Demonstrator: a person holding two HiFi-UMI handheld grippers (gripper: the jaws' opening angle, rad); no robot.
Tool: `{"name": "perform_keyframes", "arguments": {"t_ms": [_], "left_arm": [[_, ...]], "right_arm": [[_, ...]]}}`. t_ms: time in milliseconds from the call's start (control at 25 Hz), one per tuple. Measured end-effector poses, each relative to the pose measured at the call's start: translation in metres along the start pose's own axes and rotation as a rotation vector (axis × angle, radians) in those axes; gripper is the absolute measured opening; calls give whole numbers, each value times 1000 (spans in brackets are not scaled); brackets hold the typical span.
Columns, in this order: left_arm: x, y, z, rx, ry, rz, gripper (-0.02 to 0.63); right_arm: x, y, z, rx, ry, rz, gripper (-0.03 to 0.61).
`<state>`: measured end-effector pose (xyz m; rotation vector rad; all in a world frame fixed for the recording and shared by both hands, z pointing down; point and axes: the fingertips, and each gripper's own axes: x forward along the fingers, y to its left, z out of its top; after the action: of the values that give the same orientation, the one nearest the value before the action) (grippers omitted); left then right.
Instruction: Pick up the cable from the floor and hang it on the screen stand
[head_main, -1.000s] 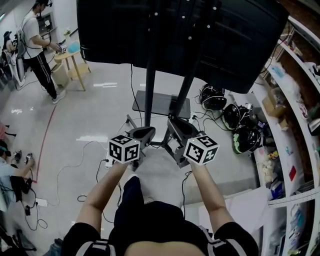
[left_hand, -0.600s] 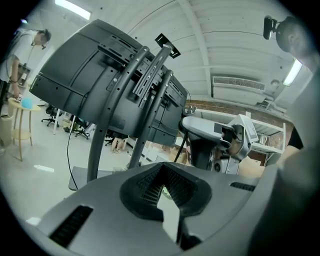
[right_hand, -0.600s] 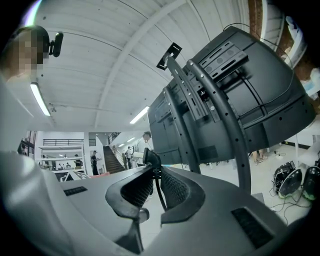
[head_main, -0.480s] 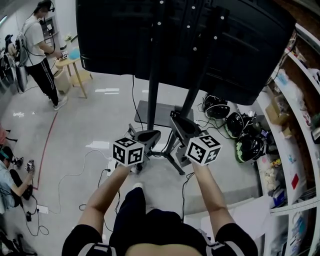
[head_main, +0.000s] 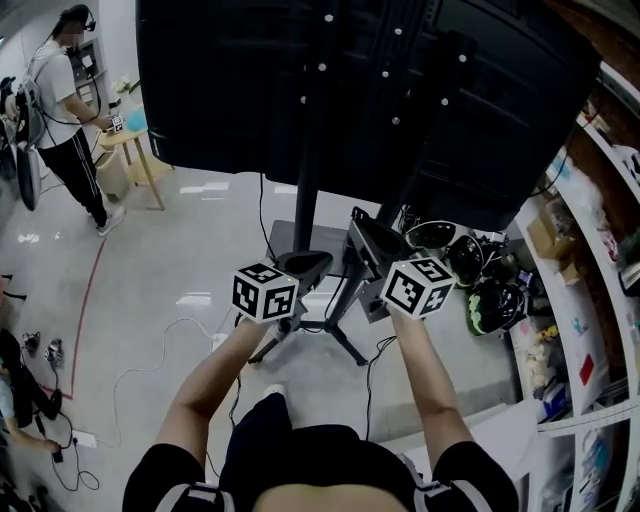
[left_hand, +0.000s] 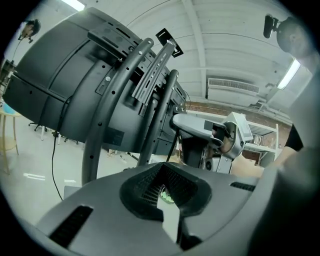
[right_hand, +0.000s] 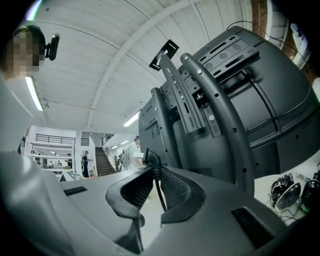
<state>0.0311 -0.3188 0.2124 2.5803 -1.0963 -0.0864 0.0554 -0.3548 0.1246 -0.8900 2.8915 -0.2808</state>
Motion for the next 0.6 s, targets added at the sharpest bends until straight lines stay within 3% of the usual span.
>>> {"name": "perform_keyframes", "arguments": {"t_ms": [600], "left_arm": [[21, 52, 80, 103, 34, -124, 6]], "right_arm": [[68, -31, 57, -46, -67, -64, 63]]}}
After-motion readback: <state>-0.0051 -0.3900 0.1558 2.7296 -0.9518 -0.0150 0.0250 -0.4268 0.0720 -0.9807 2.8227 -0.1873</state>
